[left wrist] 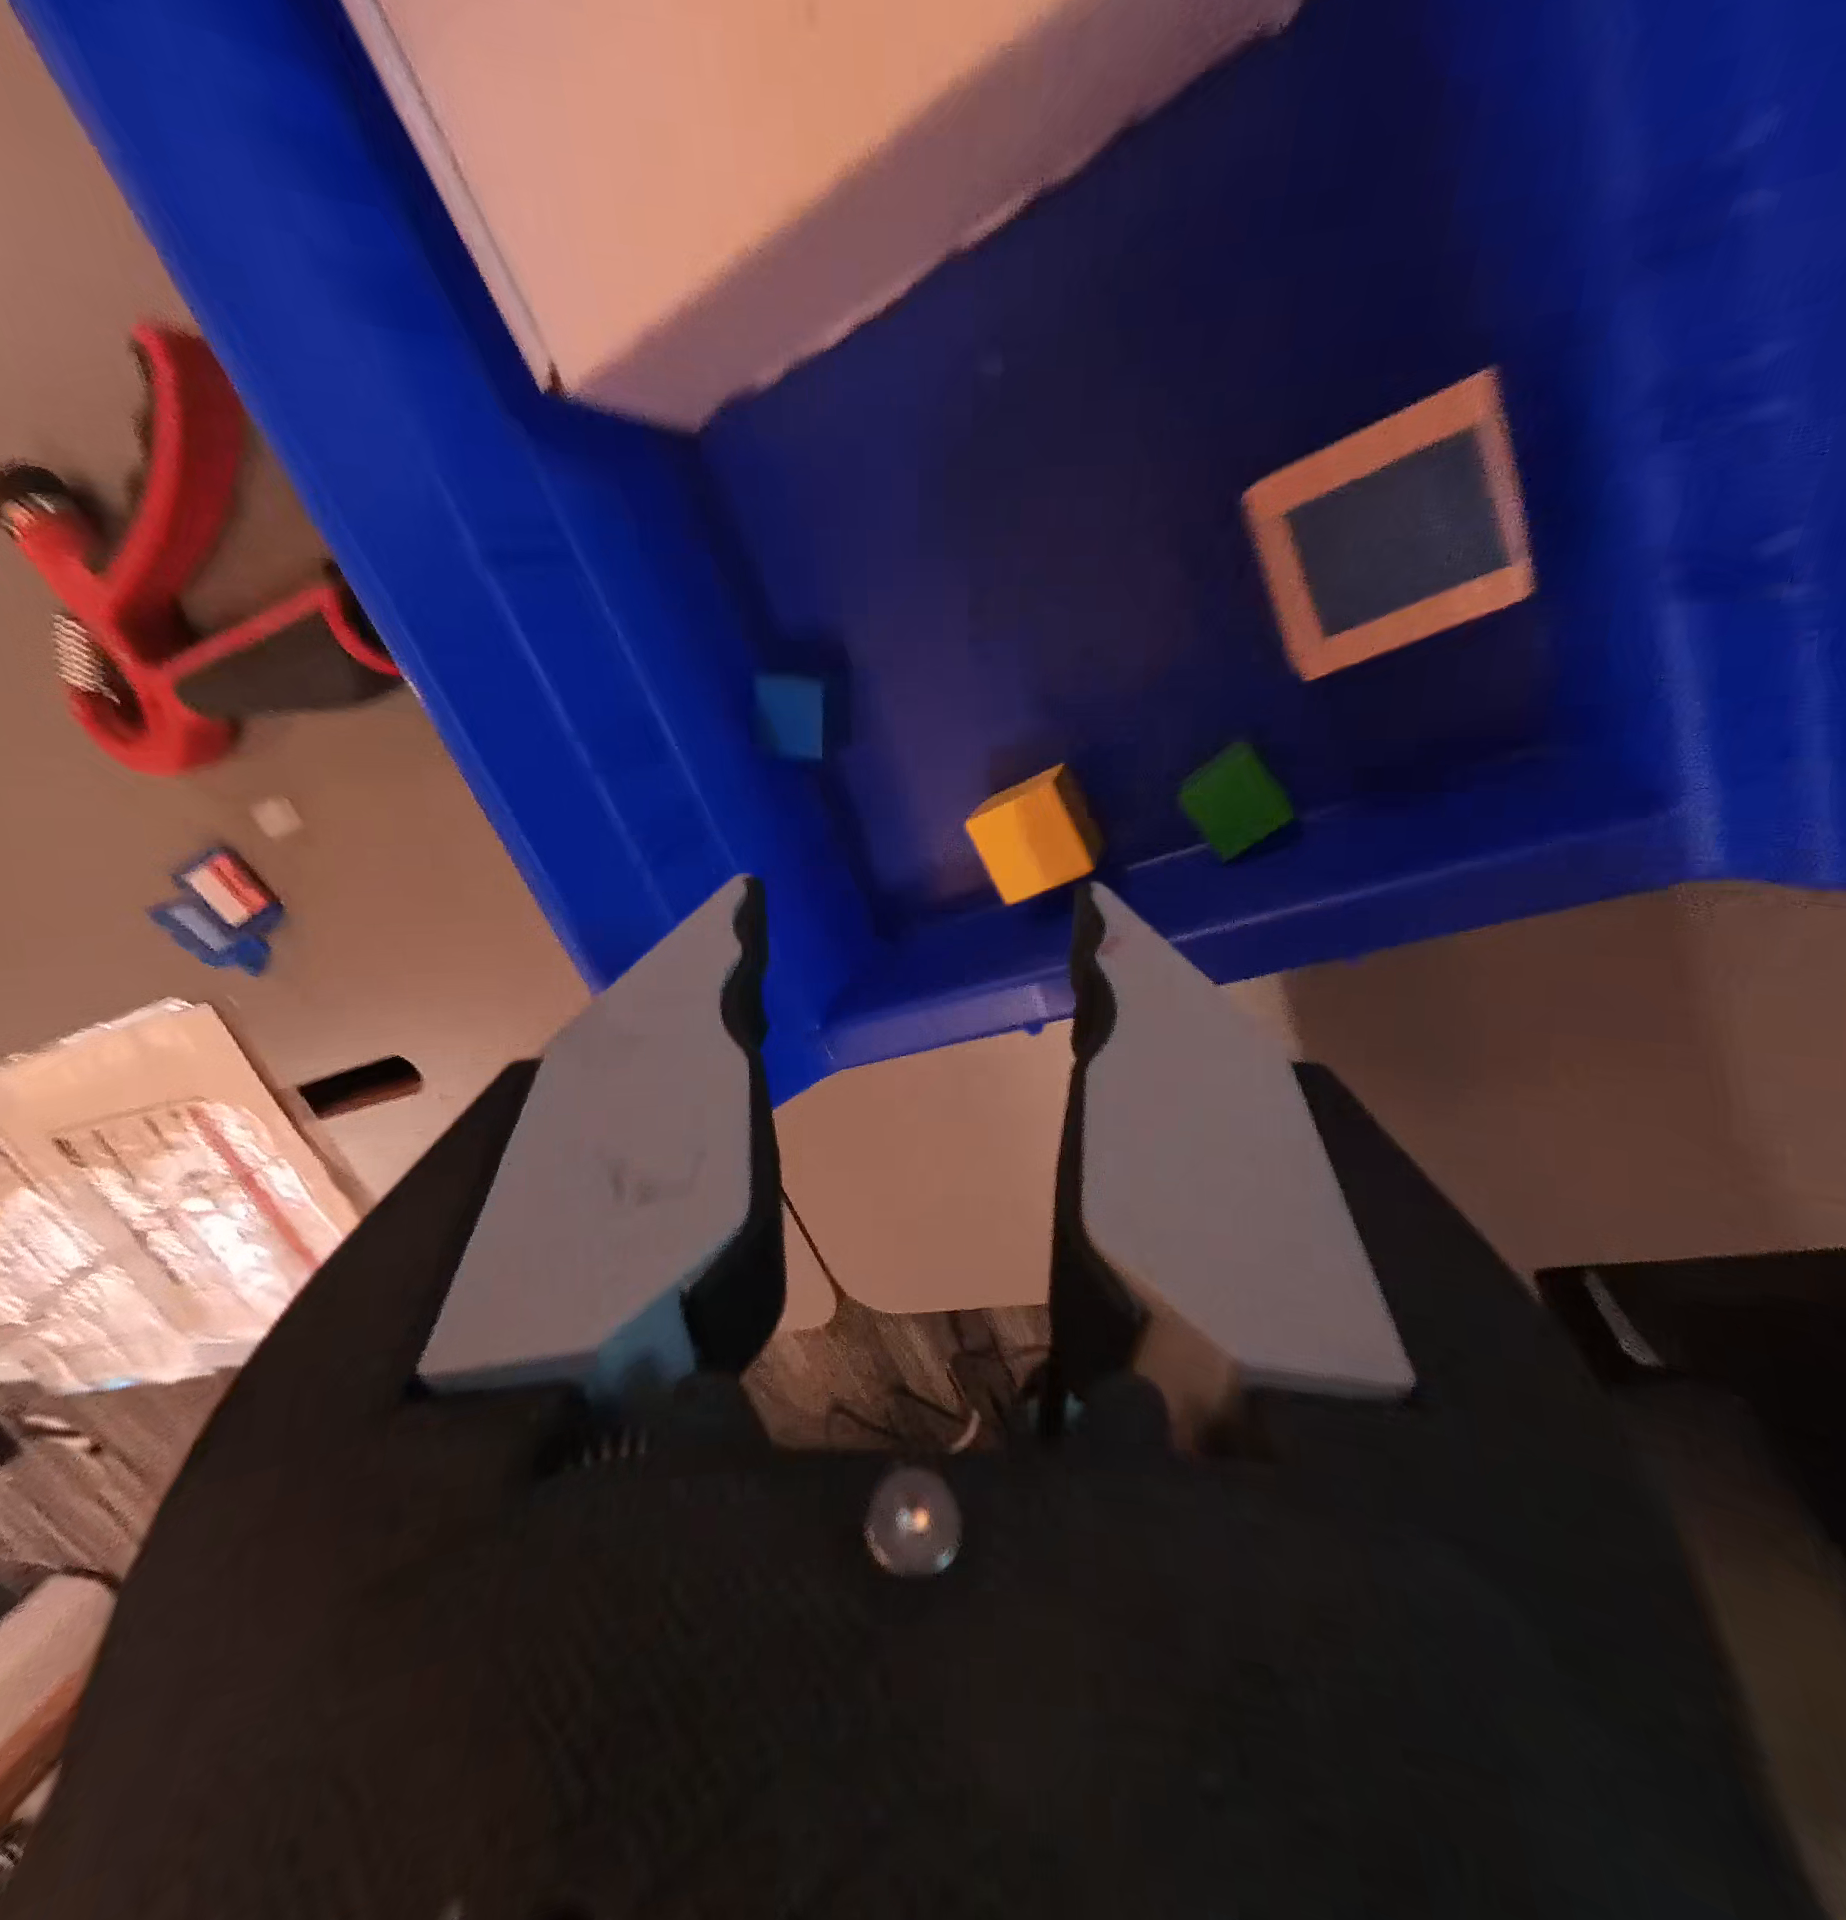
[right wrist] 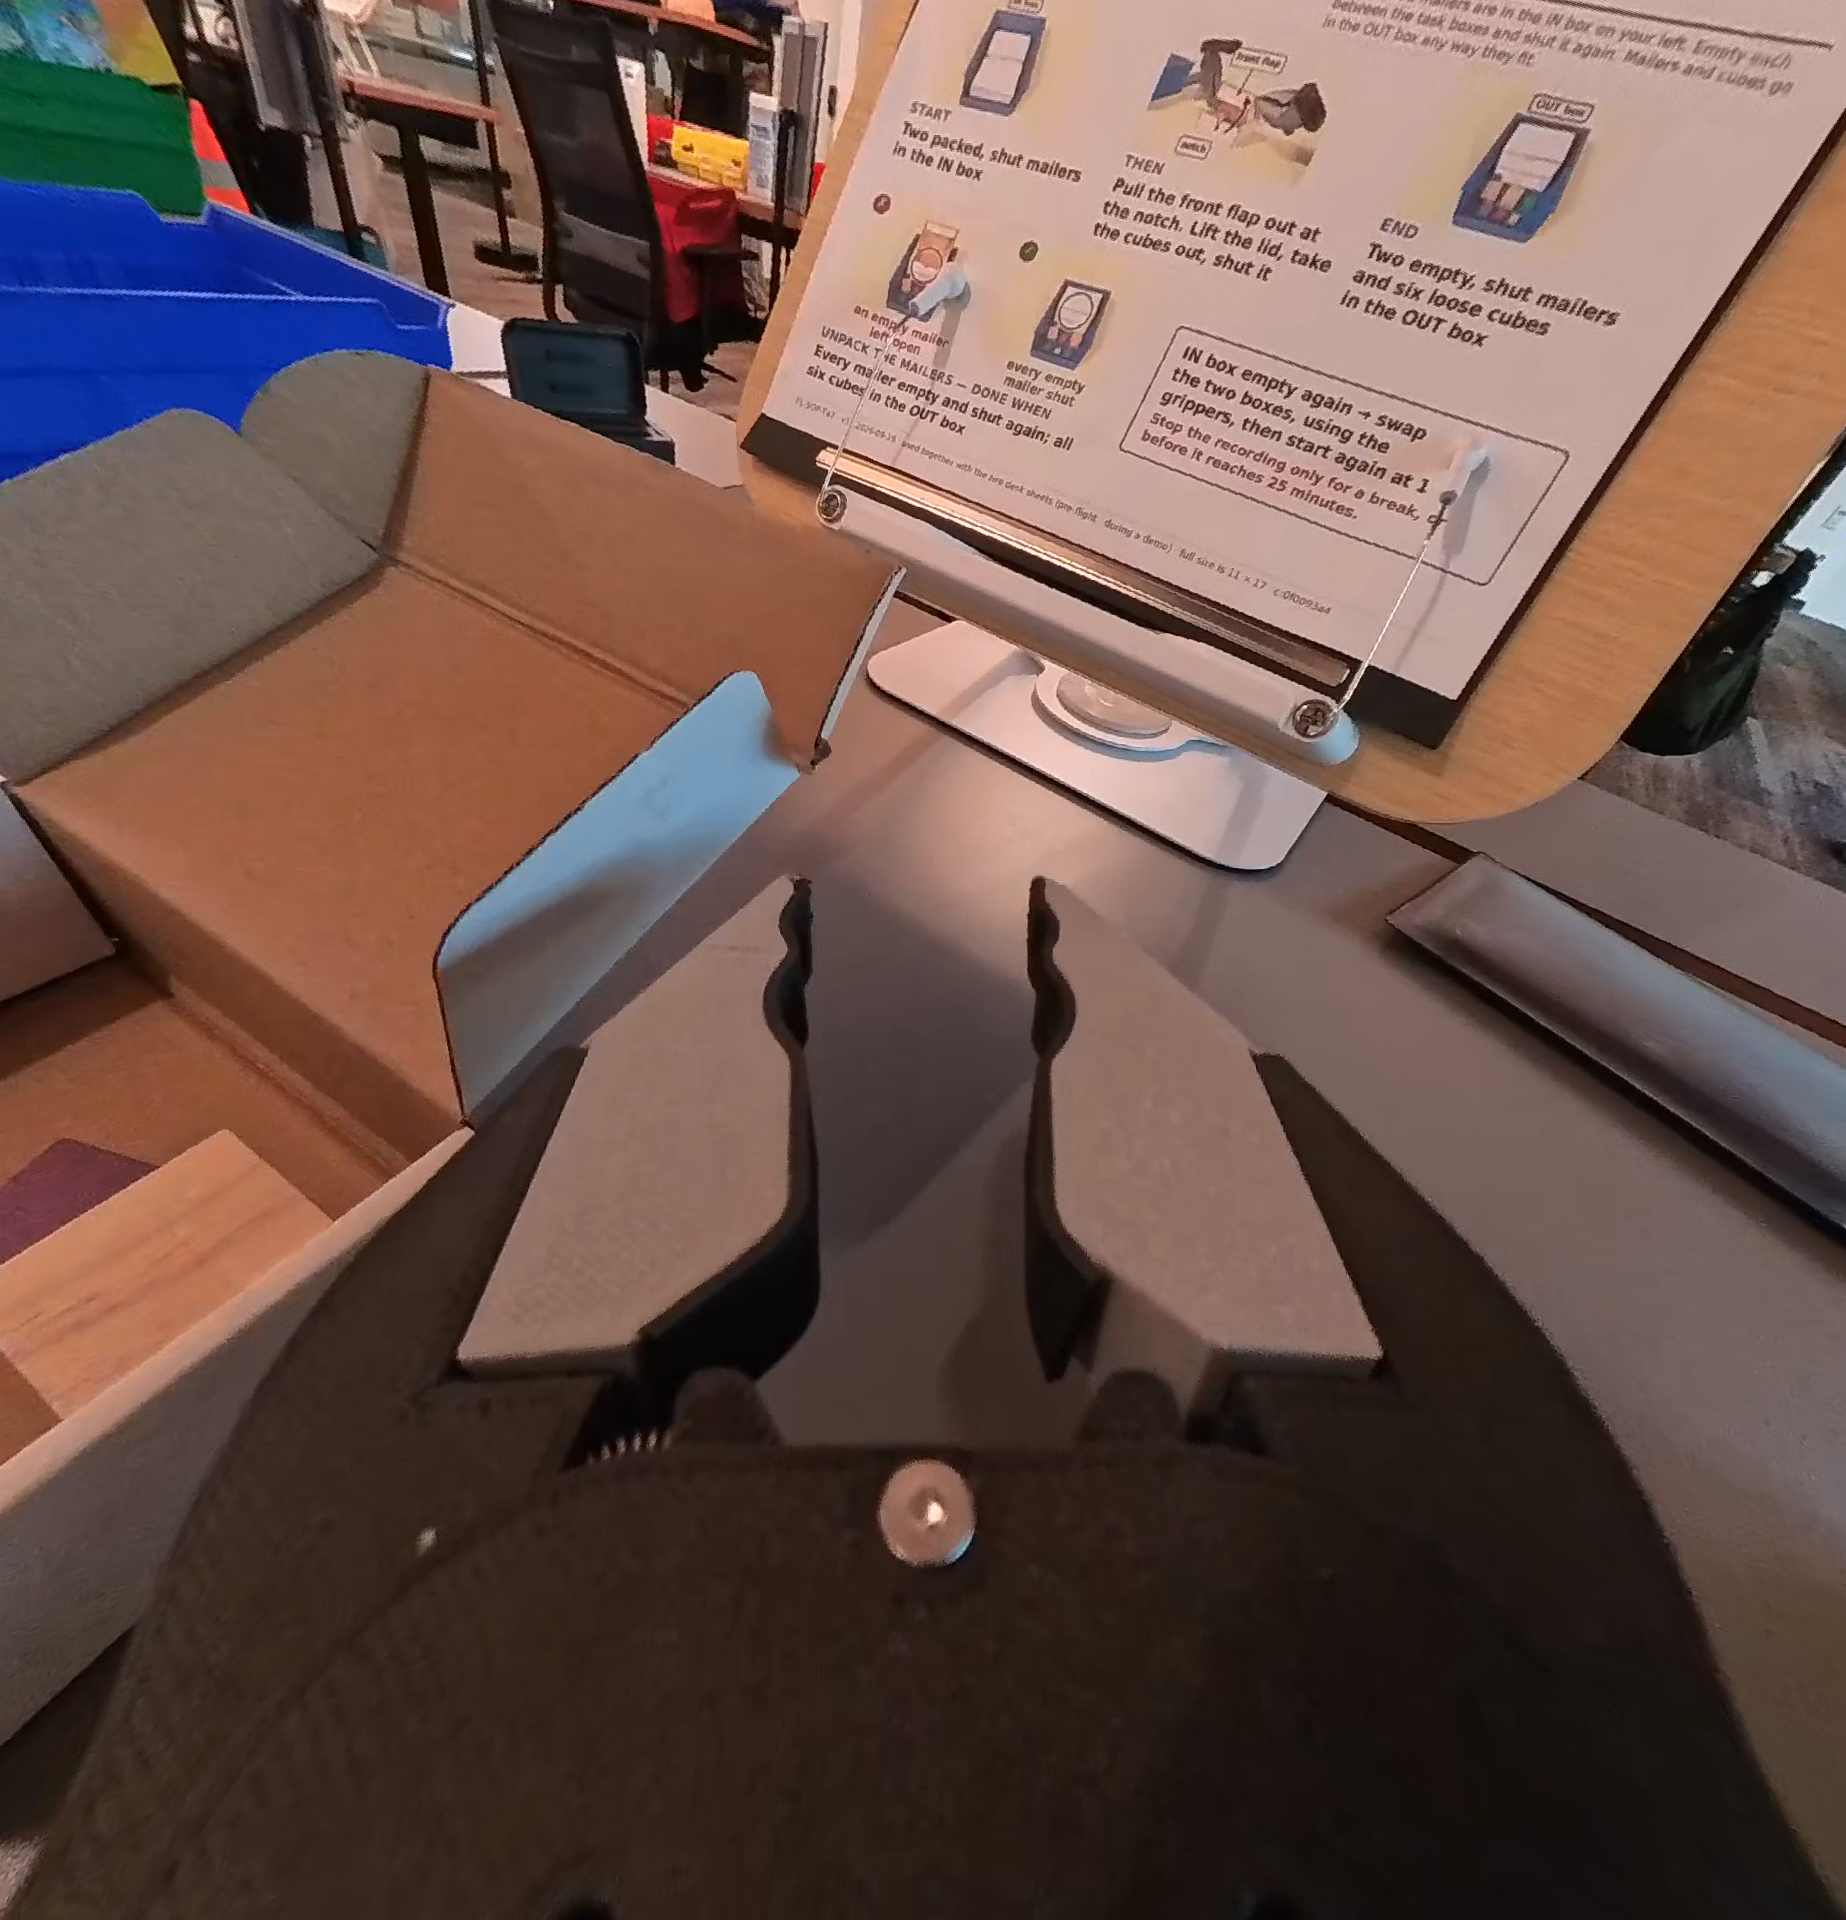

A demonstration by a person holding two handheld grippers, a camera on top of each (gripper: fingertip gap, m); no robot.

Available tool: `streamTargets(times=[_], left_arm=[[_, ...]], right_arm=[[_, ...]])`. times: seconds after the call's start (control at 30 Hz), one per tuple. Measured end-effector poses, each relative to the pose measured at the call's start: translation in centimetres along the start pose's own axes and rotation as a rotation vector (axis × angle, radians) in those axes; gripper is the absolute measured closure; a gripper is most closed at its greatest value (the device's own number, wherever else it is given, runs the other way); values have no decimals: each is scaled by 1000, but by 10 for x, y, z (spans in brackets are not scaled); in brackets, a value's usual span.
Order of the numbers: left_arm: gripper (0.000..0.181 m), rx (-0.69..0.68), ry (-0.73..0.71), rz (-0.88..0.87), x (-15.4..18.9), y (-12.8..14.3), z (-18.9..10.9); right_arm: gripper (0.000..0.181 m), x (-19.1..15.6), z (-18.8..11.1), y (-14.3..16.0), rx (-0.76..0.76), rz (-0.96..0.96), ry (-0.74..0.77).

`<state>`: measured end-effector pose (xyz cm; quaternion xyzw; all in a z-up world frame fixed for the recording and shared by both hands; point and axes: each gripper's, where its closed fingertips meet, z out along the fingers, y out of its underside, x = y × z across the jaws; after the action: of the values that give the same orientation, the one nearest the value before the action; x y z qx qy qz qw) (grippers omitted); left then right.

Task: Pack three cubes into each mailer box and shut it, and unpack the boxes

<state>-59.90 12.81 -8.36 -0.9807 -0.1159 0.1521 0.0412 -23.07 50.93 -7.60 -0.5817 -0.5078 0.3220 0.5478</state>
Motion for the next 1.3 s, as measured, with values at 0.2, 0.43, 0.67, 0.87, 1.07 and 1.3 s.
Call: streamTargets(times=[0.2,0.43,0.67,0.87,1.07,1.3], left_arm=[[130,-21,16,-39,-12,4,33],[130,-155,-51,168,-28,0,62],[127,-282,-82,525,-34,-1,68],[118,-300,-107,667,-32,-4,83],[150,-294,-208,814,-42,-4,97],[152,-311,-265,863,-45,-3,84]], right_arm=[[142,-4,4,4,-22,-20,-5],[142,-2,5,6,-29,-16,-3],[142,-5,7,6,-36,-25,-13],[142,-6,6,4,-28,-25,-20],[142,-9,6,3,-26,-27,-27],[142,-9,5,3,-23,-25,-26]])
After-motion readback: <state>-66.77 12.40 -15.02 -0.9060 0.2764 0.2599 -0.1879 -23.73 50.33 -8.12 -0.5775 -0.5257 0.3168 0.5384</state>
